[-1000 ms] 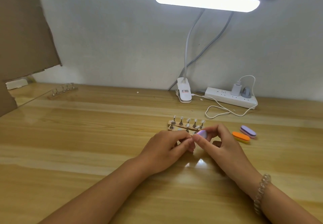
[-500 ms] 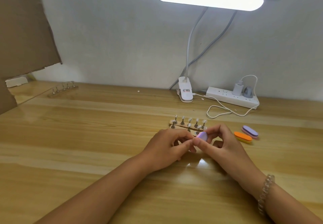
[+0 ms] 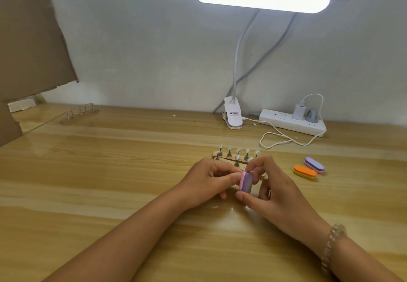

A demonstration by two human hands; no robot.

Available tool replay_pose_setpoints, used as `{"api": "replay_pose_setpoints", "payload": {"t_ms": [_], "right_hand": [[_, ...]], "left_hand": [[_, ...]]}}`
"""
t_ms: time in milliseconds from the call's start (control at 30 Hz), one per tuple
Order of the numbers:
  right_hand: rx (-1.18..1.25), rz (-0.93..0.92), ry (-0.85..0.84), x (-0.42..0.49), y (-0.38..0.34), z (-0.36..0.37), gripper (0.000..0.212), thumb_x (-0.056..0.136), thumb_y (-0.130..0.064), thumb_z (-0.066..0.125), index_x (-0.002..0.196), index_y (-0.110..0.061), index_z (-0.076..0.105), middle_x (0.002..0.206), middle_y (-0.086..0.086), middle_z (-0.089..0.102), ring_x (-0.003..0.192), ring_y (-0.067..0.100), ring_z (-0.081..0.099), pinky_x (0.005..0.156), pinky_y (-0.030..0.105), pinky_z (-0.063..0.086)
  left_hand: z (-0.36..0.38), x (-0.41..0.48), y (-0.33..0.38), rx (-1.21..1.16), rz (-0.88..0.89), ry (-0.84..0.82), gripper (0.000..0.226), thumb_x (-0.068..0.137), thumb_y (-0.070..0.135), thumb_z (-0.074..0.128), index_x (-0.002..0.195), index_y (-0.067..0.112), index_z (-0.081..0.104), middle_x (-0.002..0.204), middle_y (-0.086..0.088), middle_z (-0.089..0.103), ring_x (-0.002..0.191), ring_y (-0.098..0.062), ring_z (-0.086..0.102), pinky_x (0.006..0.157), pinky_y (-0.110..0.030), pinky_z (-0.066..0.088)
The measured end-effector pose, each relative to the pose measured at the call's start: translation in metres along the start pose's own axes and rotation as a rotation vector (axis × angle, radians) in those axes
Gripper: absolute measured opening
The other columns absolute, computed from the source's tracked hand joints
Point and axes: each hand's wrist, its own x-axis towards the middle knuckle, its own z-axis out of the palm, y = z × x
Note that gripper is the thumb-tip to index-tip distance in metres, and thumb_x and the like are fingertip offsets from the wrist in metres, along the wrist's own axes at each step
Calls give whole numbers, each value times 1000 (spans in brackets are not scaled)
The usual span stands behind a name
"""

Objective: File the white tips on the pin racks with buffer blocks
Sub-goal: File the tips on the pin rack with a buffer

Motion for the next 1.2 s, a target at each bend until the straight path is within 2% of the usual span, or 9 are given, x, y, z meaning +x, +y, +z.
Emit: {"api": "replay_pose_setpoints", "payload": {"t_ms": [200, 300, 400, 567, 733, 900, 1033, 1100, 1200], "right_hand": [[-93, -22, 108, 3, -2, 0, 43, 73, -33, 80, 101, -30, 48, 87, -9, 56, 54, 10, 51, 49, 17, 38], [-153, -50, 90, 0, -2, 1, 42, 72, -37, 78, 101, -29, 48, 85, -11, 55, 61, 9, 53, 49, 19, 40], [-229, -70, 50, -2, -4, 2, 40, 72, -44, 74, 100, -33, 47, 84, -14, 55, 63, 10, 54, 51, 29, 48], [-160, -35, 143, 2, -1, 2, 43, 73, -35, 81, 98, -26, 48, 82, -11, 56, 68, 3, 53, 52, 17, 37], [-202, -40, 45, -1, -2, 3, 41, 72, -50, 72, 98, -33, 45, 83, -15, 56, 69, 5, 54, 53, 24, 44], [-118, -38, 117, 2, -1, 2, 38, 76, -42, 75, 100, -27, 49, 86, -10, 56, 66, 2, 53, 51, 17, 39], [-172, -54, 17, -1, -2, 0, 38, 74, -54, 67, 98, -32, 47, 85, -12, 56, 60, 10, 52, 52, 27, 45], [-89, -36, 17, 0, -2, 0, 37, 75, -55, 68, 96, -30, 50, 85, -9, 59, 58, 8, 52, 51, 24, 42], [142, 120, 145, 7, -2, -3, 41, 75, -57, 62, 95, -22, 55, 87, -5, 64, 62, -2, 57, 56, 18, 41]], "left_hand": [[1, -1, -1, 165, -10, 1, 23, 95, 28, 55, 103, 29, 76, 78, 15, 70, 53, -10, 57, 61, -23, 46], [1, -2, -1, 222, -3, 2, 22, 97, 21, 57, 104, 26, 76, 81, 5, 73, 52, -10, 57, 61, -25, 46], [1, -3, -1, 269, 16, 8, 20, 98, 21, 57, 102, 26, 76, 80, 0, 72, 51, -9, 58, 62, -25, 46], [1, -2, -1, 281, 24, 17, 20, 97, 24, 57, 102, 24, 76, 79, -1, 73, 50, -8, 58, 62, -25, 45], [1, -2, -1, 287, 28, 14, 19, 98, 23, 57, 102, 24, 76, 78, -1, 73, 51, -8, 60, 63, -26, 47], [0, -3, 1, 269, 25, 10, 18, 95, 28, 56, 94, 29, 74, 74, 2, 71, 51, -8, 60, 63, -25, 44], [-1, -3, 0, 268, 27, -9, 19, 98, 24, 57, 98, 28, 75, 75, 10, 70, 53, -8, 61, 62, -26, 48], [-1, -3, -1, 254, 15, -8, 19, 98, 24, 56, 99, 27, 75, 77, 13, 70, 53, -8, 61, 63, -24, 47], [0, -2, 0, 203, 12, -12, 20, 99, 22, 56, 98, 29, 74, 86, 12, 75, 53, -8, 61, 64, -21, 47]]}}
